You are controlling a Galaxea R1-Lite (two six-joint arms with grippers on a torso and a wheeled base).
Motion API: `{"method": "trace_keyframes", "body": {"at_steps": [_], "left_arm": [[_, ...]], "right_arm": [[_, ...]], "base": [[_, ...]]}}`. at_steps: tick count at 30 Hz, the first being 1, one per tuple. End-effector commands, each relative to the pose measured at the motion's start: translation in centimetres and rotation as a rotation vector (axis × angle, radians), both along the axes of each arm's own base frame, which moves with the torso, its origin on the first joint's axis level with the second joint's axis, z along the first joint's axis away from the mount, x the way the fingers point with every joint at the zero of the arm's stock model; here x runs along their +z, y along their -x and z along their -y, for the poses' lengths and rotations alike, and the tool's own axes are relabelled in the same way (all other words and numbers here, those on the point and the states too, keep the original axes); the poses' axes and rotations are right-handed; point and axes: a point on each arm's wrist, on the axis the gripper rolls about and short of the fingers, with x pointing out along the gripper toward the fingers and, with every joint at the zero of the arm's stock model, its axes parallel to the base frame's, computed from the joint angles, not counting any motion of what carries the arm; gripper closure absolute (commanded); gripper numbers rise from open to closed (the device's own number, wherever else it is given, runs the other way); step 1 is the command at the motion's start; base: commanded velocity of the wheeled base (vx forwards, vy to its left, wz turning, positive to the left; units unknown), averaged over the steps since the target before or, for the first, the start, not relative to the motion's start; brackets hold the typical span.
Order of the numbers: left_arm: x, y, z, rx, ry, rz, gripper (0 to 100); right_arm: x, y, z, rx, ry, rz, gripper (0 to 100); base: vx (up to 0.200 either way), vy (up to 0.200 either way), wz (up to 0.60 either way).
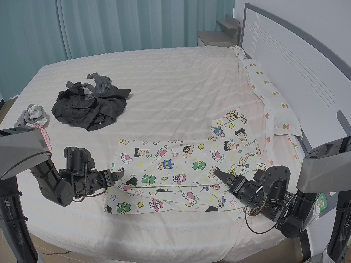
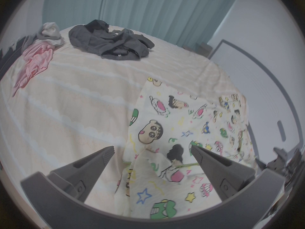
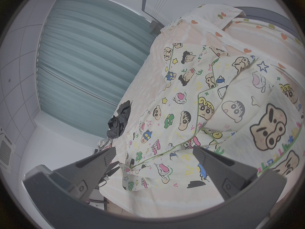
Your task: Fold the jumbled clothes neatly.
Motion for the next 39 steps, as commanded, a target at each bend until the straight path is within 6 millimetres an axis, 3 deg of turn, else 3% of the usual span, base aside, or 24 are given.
{"method": "trace_keyframes", "body": {"at_steps": [1,5,11,22,26,30,31,34,39], "left_arm": [[2.4,0.6,0.3,0.008,0.04,0.058,0],[3.4,1.9,1.6,-0.043,0.053,0.069,0],[2.8,3.3,3.6,-0.109,0.038,0.043,0],[3.0,2.9,3.9,-0.075,0.065,0.047,0],[3.1,1.6,4.1,-0.035,0.086,0.067,0],[2.8,-1.6,4.2,0.038,0.051,0.115,0],[2.8,-1.6,4.2,0.038,0.051,0.115,0],[0.8,-4.6,3.4,0.096,-0.073,0.064,0],[-0.6,-6.3,3.2,0.11,-0.105,0.043,0]], "right_arm": [[0.0,0.0,0.0,0.001,-0.005,0.008,0],[0.0,0.0,0.0,0.001,-0.005,0.008,0],[0.1,0.0,0.0,0.001,-0.006,0.009,0],[0.1,0.0,0.0,0.001,-0.006,0.009,0],[0.1,0.0,0.0,0.001,-0.006,0.009,0],[0.0,-0.1,0.0,-0.001,-0.005,0.008,0],[0.0,-0.1,0.0,-0.001,-0.005,0.008,0],[0.1,-0.1,0.0,-0.001,-0.006,0.009,0],[0.1,0.0,0.0,0.001,-0.006,0.009,0]], "base": [[0.0,0.0,0.0],[0.1,0.0,0.0],[0.2,0.0,0.0],[0.018,0.0,0.0],[0.0,0.0,0.0],[0.0,0.0,0.0],[0.0,0.0,0.0],[0.0,0.0,0.0],[0.0,0.0,0.0]]}}
